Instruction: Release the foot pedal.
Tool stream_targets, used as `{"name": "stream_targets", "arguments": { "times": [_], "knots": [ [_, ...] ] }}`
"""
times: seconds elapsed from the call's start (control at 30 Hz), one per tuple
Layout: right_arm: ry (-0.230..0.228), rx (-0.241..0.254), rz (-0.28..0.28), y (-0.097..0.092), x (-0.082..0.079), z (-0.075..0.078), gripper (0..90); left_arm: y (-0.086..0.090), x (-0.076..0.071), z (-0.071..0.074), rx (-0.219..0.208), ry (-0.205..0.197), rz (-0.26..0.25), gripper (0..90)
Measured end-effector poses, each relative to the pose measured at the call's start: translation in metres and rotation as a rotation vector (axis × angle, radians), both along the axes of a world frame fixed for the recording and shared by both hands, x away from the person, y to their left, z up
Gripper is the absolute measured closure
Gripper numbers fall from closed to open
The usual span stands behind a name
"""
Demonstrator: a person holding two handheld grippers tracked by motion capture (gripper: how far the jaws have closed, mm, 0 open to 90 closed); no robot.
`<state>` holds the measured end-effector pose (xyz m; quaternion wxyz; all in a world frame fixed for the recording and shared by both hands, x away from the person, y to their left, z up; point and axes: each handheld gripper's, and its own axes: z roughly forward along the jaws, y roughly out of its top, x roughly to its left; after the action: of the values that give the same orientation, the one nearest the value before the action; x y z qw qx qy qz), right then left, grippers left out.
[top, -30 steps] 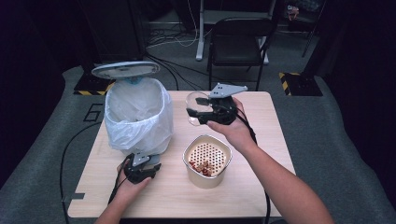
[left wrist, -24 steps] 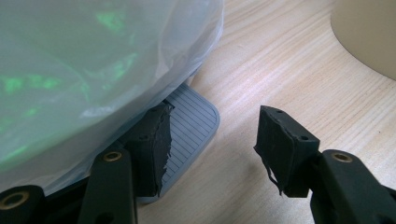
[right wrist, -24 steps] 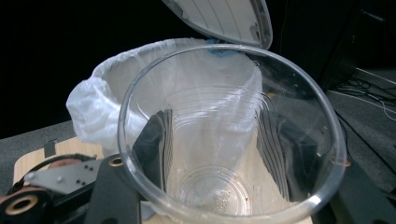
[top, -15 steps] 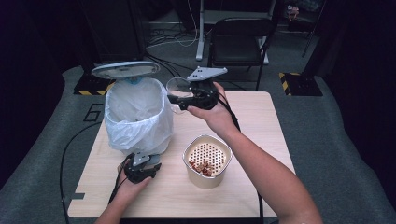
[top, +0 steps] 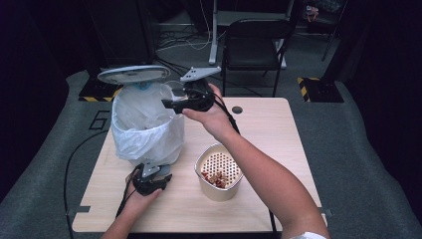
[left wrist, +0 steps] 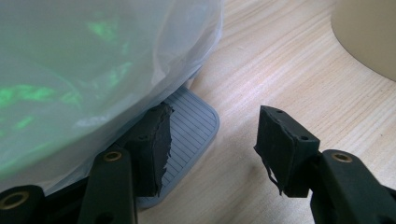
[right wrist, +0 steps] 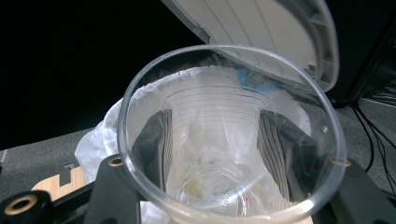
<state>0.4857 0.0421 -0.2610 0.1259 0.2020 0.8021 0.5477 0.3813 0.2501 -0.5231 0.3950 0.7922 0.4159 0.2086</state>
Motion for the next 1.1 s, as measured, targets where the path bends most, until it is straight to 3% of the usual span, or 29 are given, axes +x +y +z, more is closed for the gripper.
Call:
{"name": "stream_targets", "arguments": {
  "times": [0.23, 0.53, 0.83, 1.03, 1.1],
  "knots": [
    [-0.005, 0.005, 0.021, 0.02, 0.002, -0.003, 45.2, 0.0, 0.0, 0.0, -0.004, 0.003, -0.002, 44.9],
    [0.0, -0.023, 0.042, 0.046, 0.008, -0.012, 45.2, 0.001, 0.001, 0.0, -0.005, 0.008, -0.004, 44.9],
    [0.021, -0.043, -0.01, 0.072, 0.017, -0.022, 44.9, 0.001, 0.001, 0.001, -0.002, 0.012, -0.007, 44.9],
    [0.033, -0.021, -0.062, 0.084, 0.02, -0.026, 43.8, 0.001, 0.001, 0.001, -0.005, 0.011, -0.007, 44.9],
    [0.043, -0.01, -0.08, 0.087, 0.021, -0.028, 39.0, 0.001, 0.001, 0.001, -0.007, 0.011, -0.006, 44.9]
  ]
}}
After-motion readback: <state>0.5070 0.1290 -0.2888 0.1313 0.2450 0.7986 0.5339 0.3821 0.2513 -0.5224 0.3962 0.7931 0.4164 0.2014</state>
